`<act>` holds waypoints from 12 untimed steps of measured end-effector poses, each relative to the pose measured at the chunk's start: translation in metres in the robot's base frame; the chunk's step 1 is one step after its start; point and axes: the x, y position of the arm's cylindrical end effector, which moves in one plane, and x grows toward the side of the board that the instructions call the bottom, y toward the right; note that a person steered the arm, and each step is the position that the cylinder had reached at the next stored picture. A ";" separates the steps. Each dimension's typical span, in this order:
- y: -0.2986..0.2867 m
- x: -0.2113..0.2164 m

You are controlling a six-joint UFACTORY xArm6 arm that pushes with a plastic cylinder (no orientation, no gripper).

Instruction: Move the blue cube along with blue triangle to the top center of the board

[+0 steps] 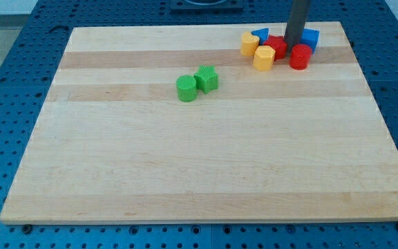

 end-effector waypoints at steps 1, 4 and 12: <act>0.000 -0.031; 0.037 -0.083; -0.018 -0.024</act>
